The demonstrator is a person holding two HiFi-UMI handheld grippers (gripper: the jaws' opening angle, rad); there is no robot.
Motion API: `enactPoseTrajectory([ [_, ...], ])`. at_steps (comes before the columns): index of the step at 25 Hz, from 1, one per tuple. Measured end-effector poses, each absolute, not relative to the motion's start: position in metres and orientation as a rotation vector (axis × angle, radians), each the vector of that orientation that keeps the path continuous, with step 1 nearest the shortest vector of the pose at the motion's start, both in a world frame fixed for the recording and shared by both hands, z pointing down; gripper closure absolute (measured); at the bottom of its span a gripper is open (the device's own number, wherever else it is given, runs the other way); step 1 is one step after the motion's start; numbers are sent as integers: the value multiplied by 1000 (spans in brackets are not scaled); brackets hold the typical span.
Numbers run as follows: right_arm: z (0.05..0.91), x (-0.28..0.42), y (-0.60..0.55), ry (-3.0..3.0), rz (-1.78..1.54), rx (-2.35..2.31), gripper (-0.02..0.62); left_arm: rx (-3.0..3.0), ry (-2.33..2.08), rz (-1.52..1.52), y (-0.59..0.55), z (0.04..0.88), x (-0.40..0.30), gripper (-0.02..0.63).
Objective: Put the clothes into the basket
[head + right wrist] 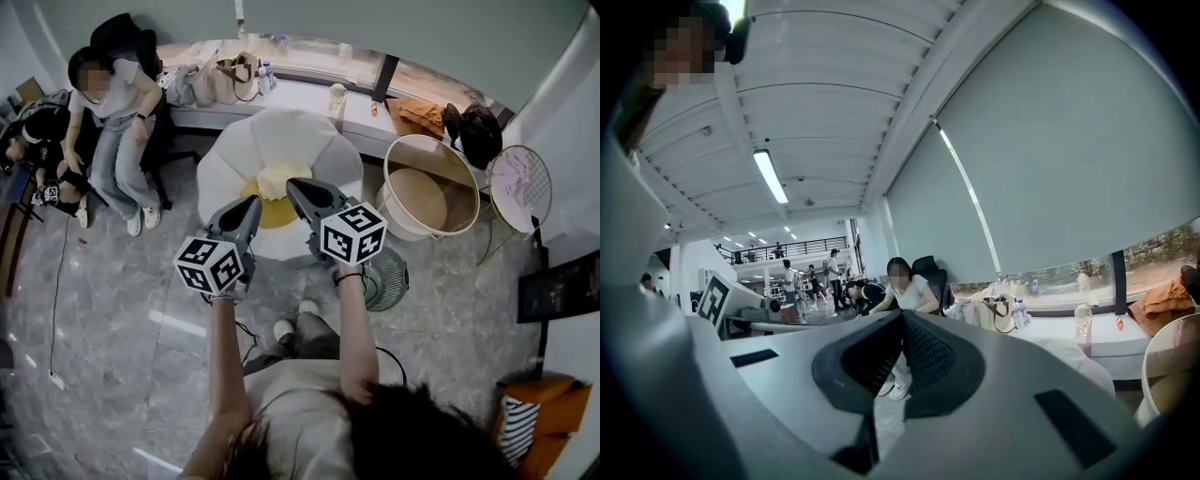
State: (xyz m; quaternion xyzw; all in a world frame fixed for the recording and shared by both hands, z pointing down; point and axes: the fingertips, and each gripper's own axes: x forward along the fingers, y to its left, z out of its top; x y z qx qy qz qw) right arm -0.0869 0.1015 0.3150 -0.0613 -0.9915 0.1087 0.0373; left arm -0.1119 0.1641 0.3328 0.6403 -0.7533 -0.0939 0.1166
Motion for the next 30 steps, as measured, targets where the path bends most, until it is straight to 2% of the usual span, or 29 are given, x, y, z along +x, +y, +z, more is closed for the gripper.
enactPoseTrajectory([
  [30, 345, -261, -56, -2965, 414, -174, 586, 1777, -2210, -294, 28, 357, -282, 595],
])
